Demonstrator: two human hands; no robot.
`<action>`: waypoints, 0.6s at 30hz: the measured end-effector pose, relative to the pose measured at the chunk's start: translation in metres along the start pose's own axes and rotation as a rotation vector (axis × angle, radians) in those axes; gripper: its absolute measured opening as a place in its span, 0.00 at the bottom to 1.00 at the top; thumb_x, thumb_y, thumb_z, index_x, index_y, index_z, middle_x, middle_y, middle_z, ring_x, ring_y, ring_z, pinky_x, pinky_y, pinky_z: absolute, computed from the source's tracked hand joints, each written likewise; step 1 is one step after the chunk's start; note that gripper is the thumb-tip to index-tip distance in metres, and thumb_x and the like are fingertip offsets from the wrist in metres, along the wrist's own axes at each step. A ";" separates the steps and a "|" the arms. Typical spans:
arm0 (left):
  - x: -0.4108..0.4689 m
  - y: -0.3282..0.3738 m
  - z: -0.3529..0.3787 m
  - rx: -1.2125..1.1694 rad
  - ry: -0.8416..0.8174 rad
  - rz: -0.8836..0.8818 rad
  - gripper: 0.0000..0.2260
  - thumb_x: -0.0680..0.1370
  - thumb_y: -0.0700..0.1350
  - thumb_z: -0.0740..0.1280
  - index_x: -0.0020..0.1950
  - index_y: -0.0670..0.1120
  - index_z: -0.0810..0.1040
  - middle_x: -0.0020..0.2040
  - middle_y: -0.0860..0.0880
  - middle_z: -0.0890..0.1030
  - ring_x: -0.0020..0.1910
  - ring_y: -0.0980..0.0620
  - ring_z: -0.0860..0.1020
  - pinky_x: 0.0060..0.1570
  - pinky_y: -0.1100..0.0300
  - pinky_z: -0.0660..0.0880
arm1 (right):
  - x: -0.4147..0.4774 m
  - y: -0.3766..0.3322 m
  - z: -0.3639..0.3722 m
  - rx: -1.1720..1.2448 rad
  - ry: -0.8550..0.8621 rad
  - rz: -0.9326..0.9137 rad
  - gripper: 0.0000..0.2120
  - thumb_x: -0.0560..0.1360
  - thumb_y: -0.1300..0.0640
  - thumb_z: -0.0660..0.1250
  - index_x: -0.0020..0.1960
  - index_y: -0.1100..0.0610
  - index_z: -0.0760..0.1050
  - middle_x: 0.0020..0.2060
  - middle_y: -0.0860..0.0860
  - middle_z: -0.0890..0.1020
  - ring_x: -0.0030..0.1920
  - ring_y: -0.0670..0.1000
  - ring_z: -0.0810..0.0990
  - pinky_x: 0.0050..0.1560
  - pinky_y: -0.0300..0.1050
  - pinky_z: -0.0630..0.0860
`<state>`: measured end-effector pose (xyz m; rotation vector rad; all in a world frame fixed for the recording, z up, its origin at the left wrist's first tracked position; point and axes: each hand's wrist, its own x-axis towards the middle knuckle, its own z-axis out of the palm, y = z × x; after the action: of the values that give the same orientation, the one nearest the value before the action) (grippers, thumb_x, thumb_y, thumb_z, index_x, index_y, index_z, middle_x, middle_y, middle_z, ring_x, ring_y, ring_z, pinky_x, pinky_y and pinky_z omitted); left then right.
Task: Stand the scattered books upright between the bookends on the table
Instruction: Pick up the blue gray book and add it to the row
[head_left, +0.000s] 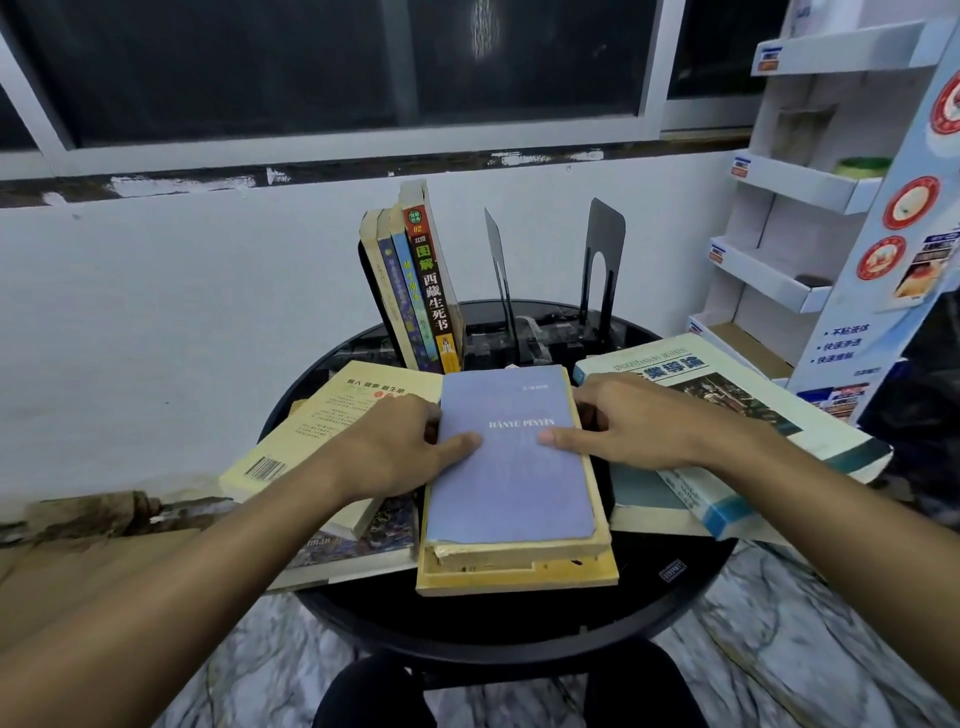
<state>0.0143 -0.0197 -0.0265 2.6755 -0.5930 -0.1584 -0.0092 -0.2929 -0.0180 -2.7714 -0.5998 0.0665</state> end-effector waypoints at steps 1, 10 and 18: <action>0.000 0.000 0.001 -0.008 0.005 0.001 0.20 0.80 0.63 0.63 0.44 0.48 0.82 0.36 0.51 0.80 0.34 0.54 0.76 0.31 0.61 0.65 | 0.000 0.000 0.001 0.004 0.011 -0.005 0.21 0.78 0.33 0.60 0.64 0.42 0.78 0.39 0.40 0.72 0.40 0.39 0.73 0.38 0.34 0.65; -0.004 0.000 0.001 -0.106 0.054 0.012 0.16 0.79 0.62 0.67 0.52 0.50 0.85 0.39 0.56 0.85 0.36 0.61 0.80 0.31 0.68 0.71 | -0.005 -0.002 0.003 0.057 0.065 -0.024 0.09 0.77 0.33 0.63 0.48 0.37 0.76 0.42 0.42 0.76 0.42 0.39 0.74 0.40 0.37 0.68; -0.008 0.006 -0.012 -0.250 0.227 0.072 0.13 0.77 0.55 0.73 0.59 0.52 0.85 0.51 0.59 0.86 0.48 0.61 0.84 0.52 0.54 0.81 | -0.002 -0.005 -0.004 0.117 0.321 0.003 0.11 0.74 0.36 0.70 0.53 0.39 0.77 0.47 0.45 0.75 0.46 0.40 0.75 0.41 0.35 0.68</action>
<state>0.0065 -0.0173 -0.0132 2.3844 -0.5566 0.0856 -0.0127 -0.2908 -0.0128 -2.5922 -0.4905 -0.3255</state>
